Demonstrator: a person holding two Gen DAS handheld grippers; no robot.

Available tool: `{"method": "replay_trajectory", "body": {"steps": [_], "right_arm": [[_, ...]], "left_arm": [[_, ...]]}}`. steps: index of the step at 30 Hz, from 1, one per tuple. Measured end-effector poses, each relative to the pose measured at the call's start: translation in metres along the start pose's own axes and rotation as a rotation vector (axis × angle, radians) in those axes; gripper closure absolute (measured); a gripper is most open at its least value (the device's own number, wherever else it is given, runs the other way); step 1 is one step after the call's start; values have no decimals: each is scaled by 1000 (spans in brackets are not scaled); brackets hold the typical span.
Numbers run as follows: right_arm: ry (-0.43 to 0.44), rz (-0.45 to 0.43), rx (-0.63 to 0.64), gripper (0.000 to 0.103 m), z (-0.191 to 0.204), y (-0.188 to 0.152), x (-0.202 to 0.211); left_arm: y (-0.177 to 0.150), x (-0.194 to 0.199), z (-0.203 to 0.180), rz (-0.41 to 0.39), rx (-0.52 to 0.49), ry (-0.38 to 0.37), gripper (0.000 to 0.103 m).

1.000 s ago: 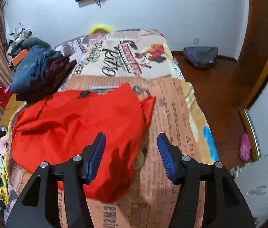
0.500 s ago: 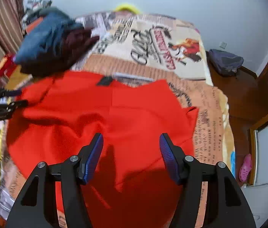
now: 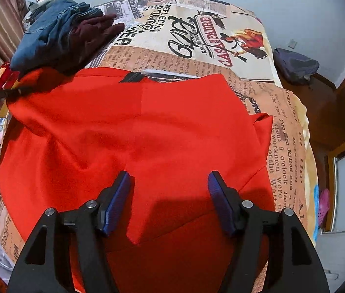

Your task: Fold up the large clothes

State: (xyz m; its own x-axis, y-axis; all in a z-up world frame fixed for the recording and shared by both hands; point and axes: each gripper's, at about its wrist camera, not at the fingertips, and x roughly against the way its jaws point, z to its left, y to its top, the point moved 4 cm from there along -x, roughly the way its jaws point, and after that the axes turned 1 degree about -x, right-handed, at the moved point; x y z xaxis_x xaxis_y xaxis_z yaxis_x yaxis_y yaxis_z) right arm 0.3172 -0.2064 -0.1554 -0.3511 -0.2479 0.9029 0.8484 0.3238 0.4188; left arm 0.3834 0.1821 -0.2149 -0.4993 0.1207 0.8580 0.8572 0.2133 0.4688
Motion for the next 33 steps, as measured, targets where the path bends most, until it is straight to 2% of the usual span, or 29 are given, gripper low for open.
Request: {"method": "replay_trajectory", "body": {"steps": [3, 4, 7, 9, 12, 14, 18, 23, 27, 30, 32, 33], "right_arm": [[-3, -3, 2, 39, 0, 0, 0], [-1, 2, 1, 39, 0, 0, 0], [20, 29, -7, 39, -3, 4, 1], [47, 35, -23, 39, -6, 8, 4], [75, 12, -51, 39, -12, 19, 13], [73, -16, -71, 39, -21, 32, 18], [29, -38, -92, 39, -39, 60, 13], [-18, 6, -137, 39, -69, 96, -25], [54, 97, -240, 41, -87, 108, -63], [115, 168, -246, 65, -83, 109, -88], [128, 184, -196, 89, -71, 106, -96], [130, 182, -178, 93, -66, 105, -96]], "left_arm": [[3, 19, 33, -83, 185, -17, 94], [2, 22, 39, -87, 214, -35, 92], [-2, 34, 57, -91, 268, -90, 78], [-7, 45, 62, -114, 253, -33, 68], [-13, 50, 65, -118, 186, 75, 65], [-19, 46, 65, -86, 142, 104, 65], [-32, 27, 56, -4, 64, 107, 65], [-43, -9, 38, 71, 23, 76, 65], [-44, -34, 32, 117, 20, 74, 65], [-50, -49, 31, 125, 28, 94, 64], [-54, -53, 34, 115, 31, 109, 63], [-55, -54, 35, 105, 31, 118, 62]]}}
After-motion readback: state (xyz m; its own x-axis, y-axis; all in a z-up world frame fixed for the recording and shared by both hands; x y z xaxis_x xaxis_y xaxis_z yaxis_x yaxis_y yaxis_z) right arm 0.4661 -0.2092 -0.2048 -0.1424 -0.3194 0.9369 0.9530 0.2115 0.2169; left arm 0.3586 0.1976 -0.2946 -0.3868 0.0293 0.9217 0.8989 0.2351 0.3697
